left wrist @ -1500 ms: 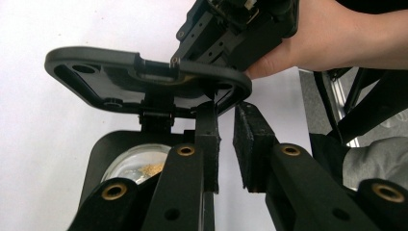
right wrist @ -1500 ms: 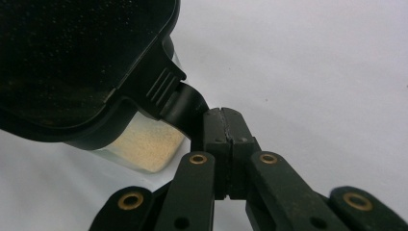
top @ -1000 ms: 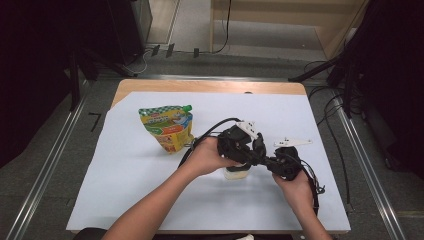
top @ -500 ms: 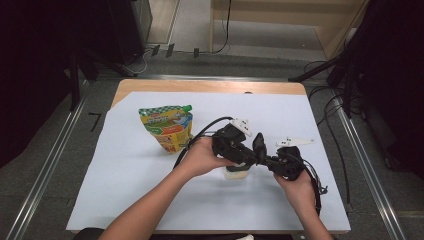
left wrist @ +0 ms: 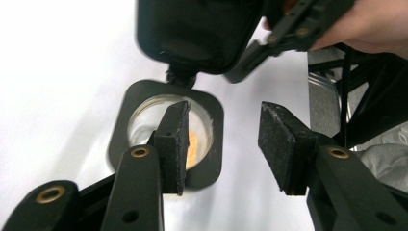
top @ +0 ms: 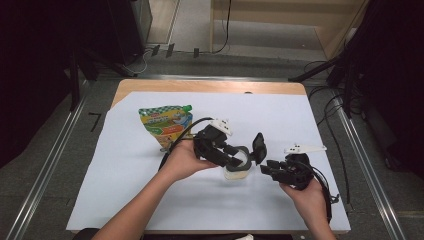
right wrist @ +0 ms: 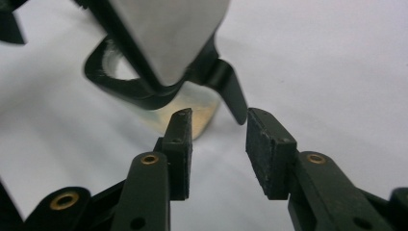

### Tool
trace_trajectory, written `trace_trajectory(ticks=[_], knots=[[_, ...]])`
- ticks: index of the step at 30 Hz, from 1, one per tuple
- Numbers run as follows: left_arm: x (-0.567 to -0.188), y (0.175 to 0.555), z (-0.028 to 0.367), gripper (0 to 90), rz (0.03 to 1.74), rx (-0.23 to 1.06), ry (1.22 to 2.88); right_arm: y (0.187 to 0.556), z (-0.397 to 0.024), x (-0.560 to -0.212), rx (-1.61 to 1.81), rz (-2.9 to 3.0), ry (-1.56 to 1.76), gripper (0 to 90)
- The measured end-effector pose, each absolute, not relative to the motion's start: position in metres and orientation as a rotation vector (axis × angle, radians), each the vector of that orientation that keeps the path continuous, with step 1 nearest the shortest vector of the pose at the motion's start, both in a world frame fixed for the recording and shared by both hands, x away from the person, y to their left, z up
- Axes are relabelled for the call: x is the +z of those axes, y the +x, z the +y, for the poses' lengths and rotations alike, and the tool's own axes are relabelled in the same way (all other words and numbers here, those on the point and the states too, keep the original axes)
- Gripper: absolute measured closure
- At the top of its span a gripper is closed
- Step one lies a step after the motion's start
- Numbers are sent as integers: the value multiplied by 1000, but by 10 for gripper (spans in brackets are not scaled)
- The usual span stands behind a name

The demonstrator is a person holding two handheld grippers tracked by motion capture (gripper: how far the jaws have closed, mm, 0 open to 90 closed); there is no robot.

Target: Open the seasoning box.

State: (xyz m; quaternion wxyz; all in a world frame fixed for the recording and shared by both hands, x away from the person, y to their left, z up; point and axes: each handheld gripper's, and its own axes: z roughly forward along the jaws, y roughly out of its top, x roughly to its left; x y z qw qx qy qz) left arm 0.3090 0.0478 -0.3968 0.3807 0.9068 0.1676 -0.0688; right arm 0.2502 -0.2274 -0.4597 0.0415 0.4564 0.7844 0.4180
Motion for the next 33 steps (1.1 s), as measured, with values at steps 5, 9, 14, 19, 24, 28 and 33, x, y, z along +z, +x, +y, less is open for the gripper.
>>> trace_trajectory(ticks=[5,9,14,19,24,28,33], knots=[[-393,308,64,511,473,-157,2282,238,-221,-455,1280,2436,1356,616],[-392,309,73,498,497,-144,2274,225,-214,-451,1286,2467,1312,617],[-390,306,82,483,515,-129,2267,214,-203,-447,1300,2498,1252,608],[-390,302,92,468,541,-123,2257,210,-192,-445,1302,2521,1190,567],[-390,300,106,463,562,-106,2257,208,-187,-442,1332,2543,1118,555],[-389,300,118,462,582,-90,2240,207,-180,-440,1359,2555,1083,547],[-387,301,135,462,624,-69,2221,206,-169,-441,1343,2586,1040,542]])
